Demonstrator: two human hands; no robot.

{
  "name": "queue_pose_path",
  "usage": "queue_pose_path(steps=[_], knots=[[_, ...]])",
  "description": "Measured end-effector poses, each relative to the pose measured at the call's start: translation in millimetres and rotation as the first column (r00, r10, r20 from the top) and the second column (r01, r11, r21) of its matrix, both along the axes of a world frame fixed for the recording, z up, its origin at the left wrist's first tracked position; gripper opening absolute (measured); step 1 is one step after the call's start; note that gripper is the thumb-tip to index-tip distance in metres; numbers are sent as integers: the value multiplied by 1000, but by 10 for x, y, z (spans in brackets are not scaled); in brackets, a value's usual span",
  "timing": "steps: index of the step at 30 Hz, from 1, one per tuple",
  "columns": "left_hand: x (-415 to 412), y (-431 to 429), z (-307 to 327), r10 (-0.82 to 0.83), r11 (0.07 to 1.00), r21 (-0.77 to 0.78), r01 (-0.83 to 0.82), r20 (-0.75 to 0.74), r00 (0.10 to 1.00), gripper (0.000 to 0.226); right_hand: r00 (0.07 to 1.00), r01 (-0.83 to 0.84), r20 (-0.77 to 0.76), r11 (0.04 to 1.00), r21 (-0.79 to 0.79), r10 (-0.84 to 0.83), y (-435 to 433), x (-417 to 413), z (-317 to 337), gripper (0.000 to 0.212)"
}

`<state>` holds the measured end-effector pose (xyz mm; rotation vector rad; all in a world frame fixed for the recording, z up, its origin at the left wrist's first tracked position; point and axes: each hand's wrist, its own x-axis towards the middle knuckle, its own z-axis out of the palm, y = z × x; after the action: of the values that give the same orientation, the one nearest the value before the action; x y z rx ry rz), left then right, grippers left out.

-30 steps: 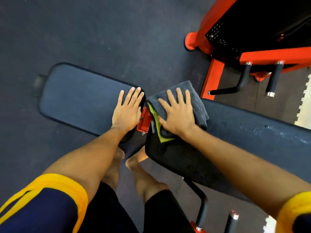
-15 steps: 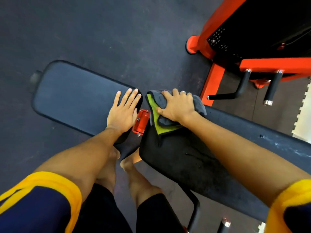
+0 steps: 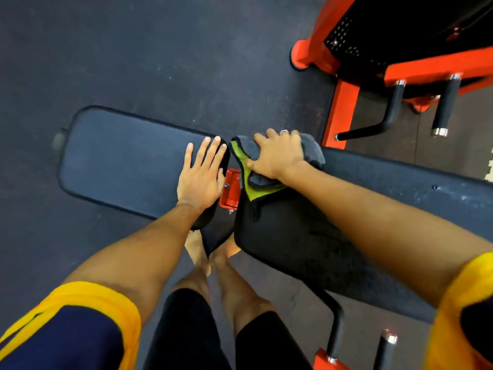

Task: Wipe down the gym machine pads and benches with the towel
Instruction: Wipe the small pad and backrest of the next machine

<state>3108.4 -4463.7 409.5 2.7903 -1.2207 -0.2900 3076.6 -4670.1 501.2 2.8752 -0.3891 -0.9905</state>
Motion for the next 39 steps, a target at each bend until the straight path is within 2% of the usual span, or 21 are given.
queue_pose_path(steps=[2, 4, 9, 13, 18, 22, 26, 28, 33, 39], knots=[[3, 26, -8, 3, 1000, 16, -3, 8, 1000, 64, 987, -21, 160, 1000, -23, 25, -138, -286, 63, 68], [-2, 15, 3, -1, 1000, 26, 0, 22, 1000, 64, 969, -41, 242, 997, -61, 55, -212, -519, 153, 74], [-11, 14, -47, -12, 999, 31, 10, 53, 999, 63, 998, -7, 67, 992, -127, 15, 75, -278, 80, 71], [-11, 27, -51, -39, 999, 25, 37, 72, 997, 62, 983, -184, -5, 977, -110, 184, 536, -362, -107, 70], [-112, 222, -27, -60, 998, -12, 61, 36, 998, 61, 955, -290, 109, 949, 123, 277, 915, -1213, 37, 67], [-314, 458, -15, -55, 998, -42, 56, 33, 998, 61, 938, -302, 189, 953, 32, 290, 602, -1304, 200, 73], [-445, 573, 6, -49, 998, -48, 50, 31, 998, 61, 988, -136, 59, 984, -112, 143, 561, -916, 197, 82], [-520, 654, 7, -46, 998, -44, 48, 40, 998, 62, 990, -136, 26, 979, -150, 141, 829, -873, 80, 81], [-576, 717, -11, -53, 998, -20, 54, 53, 997, 63, 956, -291, 10, 956, -36, 292, 1254, -1352, 46, 73], [-594, 691, 16, -31, 999, -21, 32, 62, 998, 65, 926, -376, 22, 926, -13, 377, 1036, -1930, 358, 87]])
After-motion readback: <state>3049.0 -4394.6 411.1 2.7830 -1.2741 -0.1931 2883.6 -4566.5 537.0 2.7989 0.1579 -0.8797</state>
